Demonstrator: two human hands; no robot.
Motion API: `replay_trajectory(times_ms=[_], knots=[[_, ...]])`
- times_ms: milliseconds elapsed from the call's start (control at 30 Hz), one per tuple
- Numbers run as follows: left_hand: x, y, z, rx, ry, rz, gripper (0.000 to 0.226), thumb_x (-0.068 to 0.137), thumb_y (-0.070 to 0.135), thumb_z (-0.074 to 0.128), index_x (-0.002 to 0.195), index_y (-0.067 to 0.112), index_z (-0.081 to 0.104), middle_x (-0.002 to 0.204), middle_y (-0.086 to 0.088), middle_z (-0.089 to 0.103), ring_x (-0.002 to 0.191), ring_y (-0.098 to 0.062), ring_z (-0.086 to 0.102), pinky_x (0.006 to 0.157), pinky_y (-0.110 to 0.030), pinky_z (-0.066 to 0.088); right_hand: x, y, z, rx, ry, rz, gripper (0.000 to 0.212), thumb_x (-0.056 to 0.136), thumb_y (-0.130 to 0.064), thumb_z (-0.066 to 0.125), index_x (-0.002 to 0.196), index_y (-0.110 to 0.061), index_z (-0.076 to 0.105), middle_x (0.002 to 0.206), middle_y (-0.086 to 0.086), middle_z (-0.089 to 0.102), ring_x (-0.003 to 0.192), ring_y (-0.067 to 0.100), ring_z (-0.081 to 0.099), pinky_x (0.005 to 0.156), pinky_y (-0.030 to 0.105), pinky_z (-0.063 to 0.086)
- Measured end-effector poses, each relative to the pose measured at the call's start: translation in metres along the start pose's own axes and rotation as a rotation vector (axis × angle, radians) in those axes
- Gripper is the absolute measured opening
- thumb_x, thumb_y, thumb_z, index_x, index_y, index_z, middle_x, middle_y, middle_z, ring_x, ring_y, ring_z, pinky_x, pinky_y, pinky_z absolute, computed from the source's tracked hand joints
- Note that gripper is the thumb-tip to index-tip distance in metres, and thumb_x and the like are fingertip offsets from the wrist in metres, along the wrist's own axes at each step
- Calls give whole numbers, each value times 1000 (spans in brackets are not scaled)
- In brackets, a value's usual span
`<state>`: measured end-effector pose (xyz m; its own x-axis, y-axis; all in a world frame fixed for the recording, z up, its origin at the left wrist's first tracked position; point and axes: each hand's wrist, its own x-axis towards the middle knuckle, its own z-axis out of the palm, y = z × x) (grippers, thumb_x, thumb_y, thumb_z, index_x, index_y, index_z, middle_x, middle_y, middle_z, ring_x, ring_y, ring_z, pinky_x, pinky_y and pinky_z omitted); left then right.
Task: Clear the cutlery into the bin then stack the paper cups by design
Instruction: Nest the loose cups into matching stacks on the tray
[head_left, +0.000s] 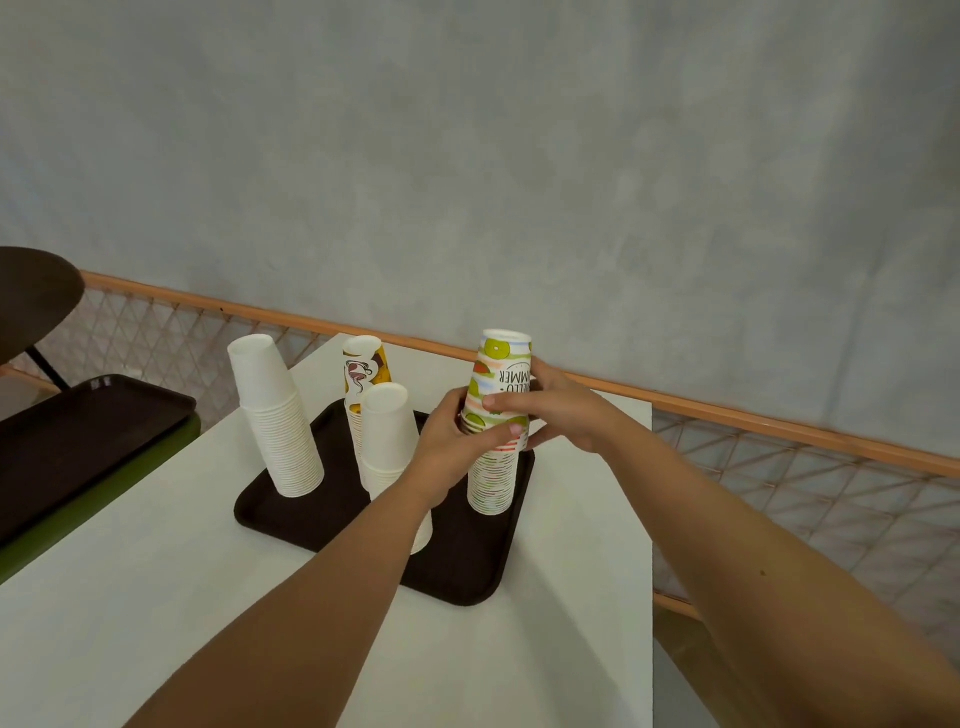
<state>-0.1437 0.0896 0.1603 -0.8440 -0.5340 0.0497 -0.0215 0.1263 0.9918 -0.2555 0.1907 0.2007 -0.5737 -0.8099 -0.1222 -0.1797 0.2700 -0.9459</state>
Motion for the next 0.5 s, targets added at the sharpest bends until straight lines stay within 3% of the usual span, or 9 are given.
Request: replay_trajectory(times_ms=[133,200,333,367,433,500], knots=[[21,12,1,8,-34,11,61,78,19,74,132,23,45,125,2,58,115,-16,56,97,-36,47,13,-8,-9,34,95,-65,60,74,-25,78,126,-26,48,116,0,64,105,20,63,84,46,56],[30,16,2,-15,-43,-19,57,86,15,62,138,25,40,133,4,51,115,-13,52,94,-30,46,20,-8,-12,62,175,-101,60,73,-23,78,125,-24,47,116,0,64,105,20,63,86,47,55],[40,12,4,-93,-20,-86,31,99,19,38,128,24,47,115,12,51,85,10,50,59,0,41,34,0,-12,109,313,-147,60,73,-21,79,124,-20,47,117,1,63,107,20,62,88,42,54],[41,10,4,-82,-14,-95,29,101,23,34,127,26,46,114,13,49,84,11,49,58,3,40,37,3,-10,112,330,-152,59,74,-20,78,124,-19,47,117,1,62,107,20,61,87,39,54],[45,3,3,-71,4,-115,35,102,31,29,132,23,44,126,10,48,99,5,49,77,-2,38,41,9,-7,111,350,-159,58,75,-19,77,124,-19,46,117,1,61,107,18,60,84,31,53],[51,-3,1,-87,34,-167,42,101,36,28,140,22,40,142,5,42,125,-9,43,94,-20,31,45,14,-3,99,355,-168,62,75,-18,77,127,-19,45,117,0,61,105,15,59,79,23,51]])
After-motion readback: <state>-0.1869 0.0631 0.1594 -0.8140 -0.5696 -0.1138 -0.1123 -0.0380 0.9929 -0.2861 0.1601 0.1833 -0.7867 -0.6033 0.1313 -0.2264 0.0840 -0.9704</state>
